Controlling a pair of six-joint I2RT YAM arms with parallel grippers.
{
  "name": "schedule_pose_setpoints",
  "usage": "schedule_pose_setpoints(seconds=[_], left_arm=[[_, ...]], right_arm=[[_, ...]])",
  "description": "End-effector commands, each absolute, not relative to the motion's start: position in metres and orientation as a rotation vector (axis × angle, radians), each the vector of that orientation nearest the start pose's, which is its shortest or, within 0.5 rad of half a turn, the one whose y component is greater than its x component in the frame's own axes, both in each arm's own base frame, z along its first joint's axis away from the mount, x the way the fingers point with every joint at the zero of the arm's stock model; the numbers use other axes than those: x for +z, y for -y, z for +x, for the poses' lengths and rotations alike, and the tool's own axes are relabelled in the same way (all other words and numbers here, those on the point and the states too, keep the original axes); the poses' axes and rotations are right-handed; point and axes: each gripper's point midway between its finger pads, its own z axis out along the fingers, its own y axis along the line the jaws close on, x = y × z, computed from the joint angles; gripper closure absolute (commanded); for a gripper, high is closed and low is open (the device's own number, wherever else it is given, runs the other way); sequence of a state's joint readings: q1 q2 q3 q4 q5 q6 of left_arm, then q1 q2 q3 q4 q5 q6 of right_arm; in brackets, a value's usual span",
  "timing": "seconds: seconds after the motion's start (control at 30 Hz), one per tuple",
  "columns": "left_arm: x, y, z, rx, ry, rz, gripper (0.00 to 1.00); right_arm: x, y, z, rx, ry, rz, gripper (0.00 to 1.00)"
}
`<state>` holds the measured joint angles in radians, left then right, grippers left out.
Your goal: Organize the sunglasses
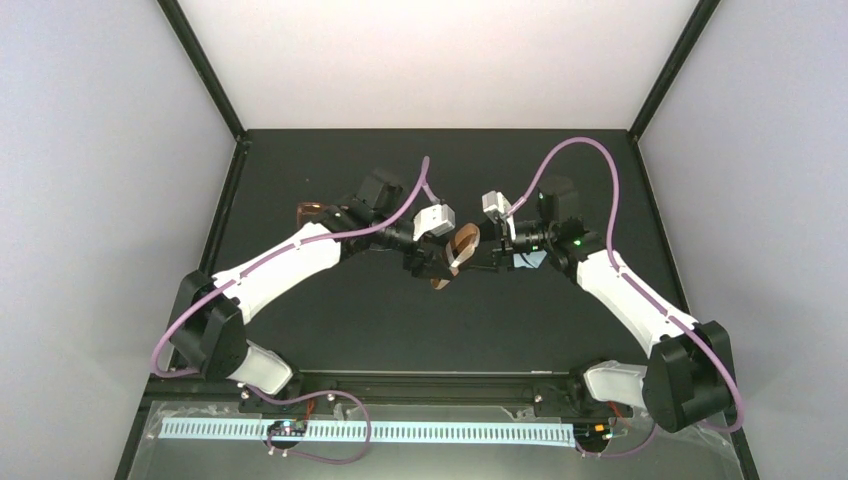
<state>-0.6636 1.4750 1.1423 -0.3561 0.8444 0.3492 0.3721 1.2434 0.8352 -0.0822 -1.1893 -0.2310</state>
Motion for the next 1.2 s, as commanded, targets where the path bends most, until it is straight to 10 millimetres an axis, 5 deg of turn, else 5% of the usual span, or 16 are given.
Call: schedule_pose_setpoints(seconds=[0.0, 0.3, 0.67, 1.0, 1.17], left_arm=[[0.249, 0.348, 0.223, -1.152, -1.602, 1.493, 0.27], [0.253, 0.346, 0.211, -1.208, -1.561, 1.526, 0.54], [0.259, 0.343, 0.195, -1.287, -1.499, 1.576, 0.7], [0.266, 0.34, 0.178, -1.417, -1.434, 1.615, 0.72], [0.267, 0.339, 0.173, -1.483, -1.431, 1.626, 0.66]], right_arm=[[0.269, -0.259, 0.218, 1.23, -1.385, -1.323, 0.99], [0.256, -0.257, 0.213, 1.171, -1.357, -1.415, 0.99], [0.243, -0.251, 0.211, 1.036, -1.324, -1.519, 0.99], [0.231, -0.245, 0.207, 0.942, -1.319, -1.592, 0.99], [0.229, -0.243, 0.206, 0.932, -1.319, -1.606, 0.99]])
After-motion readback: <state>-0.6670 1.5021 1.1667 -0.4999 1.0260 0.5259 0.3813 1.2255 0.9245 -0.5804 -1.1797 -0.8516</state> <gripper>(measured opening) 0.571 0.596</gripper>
